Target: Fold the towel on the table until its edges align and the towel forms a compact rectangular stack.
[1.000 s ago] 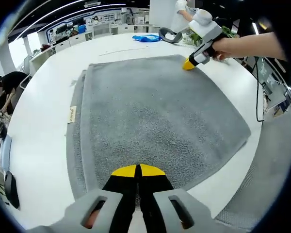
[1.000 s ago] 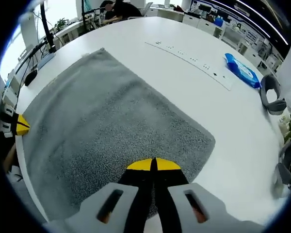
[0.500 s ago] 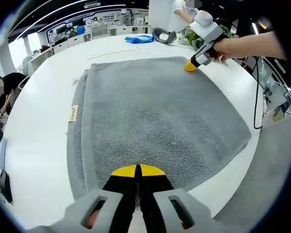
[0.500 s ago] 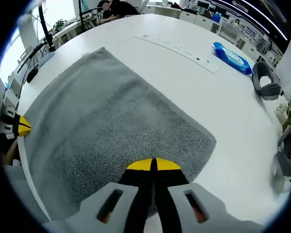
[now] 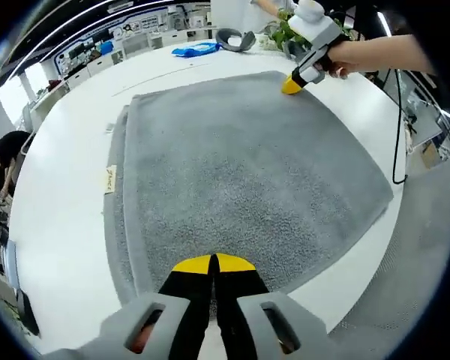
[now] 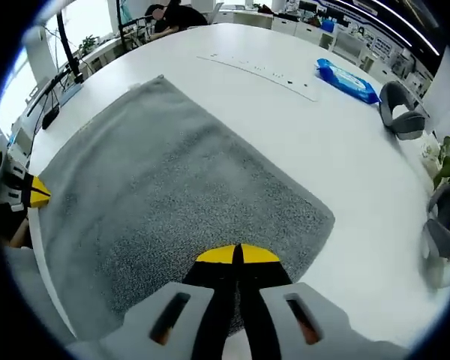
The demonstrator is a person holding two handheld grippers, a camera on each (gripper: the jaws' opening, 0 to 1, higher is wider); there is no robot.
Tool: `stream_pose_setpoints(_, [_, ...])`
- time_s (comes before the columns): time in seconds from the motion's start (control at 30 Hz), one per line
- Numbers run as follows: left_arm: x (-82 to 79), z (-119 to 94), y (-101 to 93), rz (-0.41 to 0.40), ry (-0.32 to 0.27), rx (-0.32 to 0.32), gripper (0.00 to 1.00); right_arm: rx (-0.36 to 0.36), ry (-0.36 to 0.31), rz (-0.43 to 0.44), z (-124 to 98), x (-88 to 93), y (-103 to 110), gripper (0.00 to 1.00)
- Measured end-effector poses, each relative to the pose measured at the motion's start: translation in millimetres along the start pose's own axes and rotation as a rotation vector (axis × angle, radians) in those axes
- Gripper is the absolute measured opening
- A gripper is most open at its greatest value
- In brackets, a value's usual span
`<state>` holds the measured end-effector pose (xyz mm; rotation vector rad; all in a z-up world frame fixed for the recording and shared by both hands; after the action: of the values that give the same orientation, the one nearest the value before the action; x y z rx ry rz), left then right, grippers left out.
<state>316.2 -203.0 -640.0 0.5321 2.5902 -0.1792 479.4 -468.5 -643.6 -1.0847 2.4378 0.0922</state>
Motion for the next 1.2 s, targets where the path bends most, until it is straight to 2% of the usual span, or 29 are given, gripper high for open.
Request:
stream_pose_setpoints(0.1, [-4.3, 2.4, 2.4, 0.073, 0.008, -0.012, 0.00, 0.013, 0.012, -0.008, -2.6, 3.8, 2.2, 0.00])
stream_pose_setpoints(0.3, [-12.9, 7.4, 9.2, 0.144, 0.018, -0.022, 0.00, 0.053, 0.014, 0.005, -10.6, 21.0, 5.4, 0.00])
stream_pose_setpoints(0.43, [-19.1, 10.8, 13.1, 0.207, 0.033, -0.021, 0.00, 0.053, 0.019, 0.029, -15.7, 28.4, 7.3, 0.00])
stream_pose_setpoints(0.7, [-31.5, 17.2, 23.3, 0.219, 0.038, 0.000, 0.00, 0.054, 0.041, 0.051, -24.2, 44.7, 13.4, 0.00])
stream_pose_setpoints(1.07, [-46.9, 26.5, 27.8, 0.356, 0.058, -0.034, 0.00, 0.075, 0.061, 0.079, -32.5, 60.0, 21.5, 0.00])
stream_pose_setpoints(1.2, [-51.5, 28.9, 30.4, 0.373, 0.058, -0.034, 0.00, 0.073, 0.056, 0.110, -36.2, 66.2, 25.1, 0.00])
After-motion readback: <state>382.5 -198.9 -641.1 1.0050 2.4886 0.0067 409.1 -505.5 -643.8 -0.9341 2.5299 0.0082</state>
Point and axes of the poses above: the point that each gripper's makers call its tool centre point, and the gripper's own axes: z roughly forward along the fingers, y roughly to its left, x roughly out of its underside, the point moved 2 cm from there along -z, roughly backward along the fingers, and after that the axes turned 10 degrees about -z, right-handed, at the moved point
